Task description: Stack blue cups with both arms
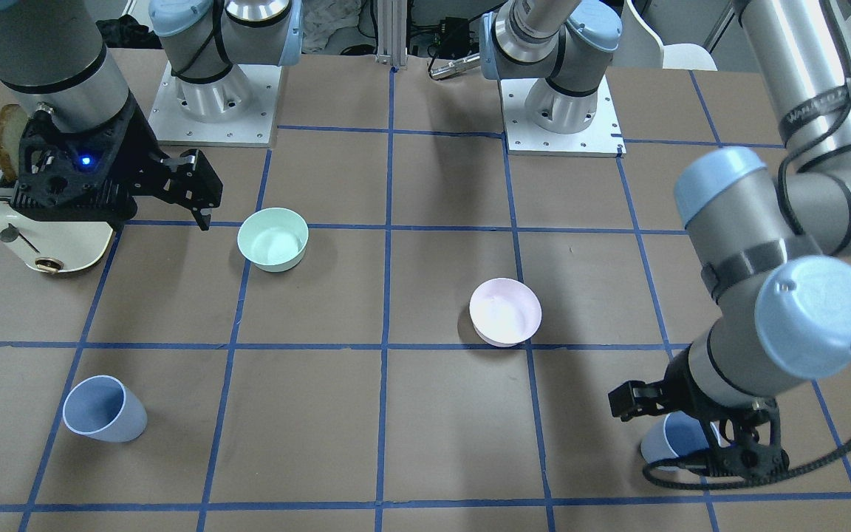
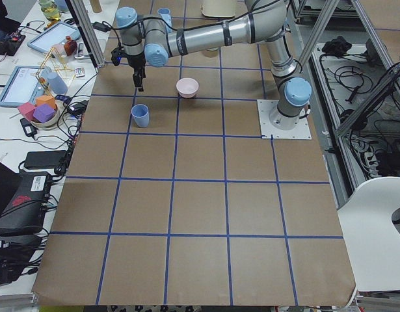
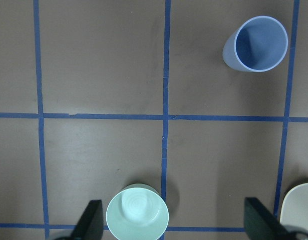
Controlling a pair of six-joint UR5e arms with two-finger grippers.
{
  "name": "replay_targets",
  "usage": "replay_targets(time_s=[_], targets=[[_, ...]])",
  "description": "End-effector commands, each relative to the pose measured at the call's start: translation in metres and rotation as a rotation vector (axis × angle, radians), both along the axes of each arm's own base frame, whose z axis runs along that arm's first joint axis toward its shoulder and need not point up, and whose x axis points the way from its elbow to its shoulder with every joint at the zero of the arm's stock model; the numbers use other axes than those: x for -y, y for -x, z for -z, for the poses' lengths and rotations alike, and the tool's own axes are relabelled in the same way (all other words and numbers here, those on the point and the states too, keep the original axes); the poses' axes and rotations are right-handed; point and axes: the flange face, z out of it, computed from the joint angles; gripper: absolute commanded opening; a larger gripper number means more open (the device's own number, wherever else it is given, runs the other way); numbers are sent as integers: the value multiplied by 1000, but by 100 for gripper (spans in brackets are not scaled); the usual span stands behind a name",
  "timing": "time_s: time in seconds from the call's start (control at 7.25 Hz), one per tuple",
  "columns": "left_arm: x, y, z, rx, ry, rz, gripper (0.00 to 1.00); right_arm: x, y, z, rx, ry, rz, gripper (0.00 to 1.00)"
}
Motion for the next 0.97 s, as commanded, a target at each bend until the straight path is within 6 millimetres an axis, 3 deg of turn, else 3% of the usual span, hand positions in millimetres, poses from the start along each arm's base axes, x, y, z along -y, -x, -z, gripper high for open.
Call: replay_targets(time_s=[0.0,0.14,0.55,0.83], targets=[[21,-35,54,8,-38,-32,100,-1,0,1,-1,-2,0,100],[20,-36,64,6,-55,-29,93,-1,0,4,0,-8,0,100],[19,-34,69,1,-62,-20,0,-2,-1,3,-1,-6,-3,100],[19,-29,68,2,-60,-13,0,-2,-1,4,0,-8,-2,100]])
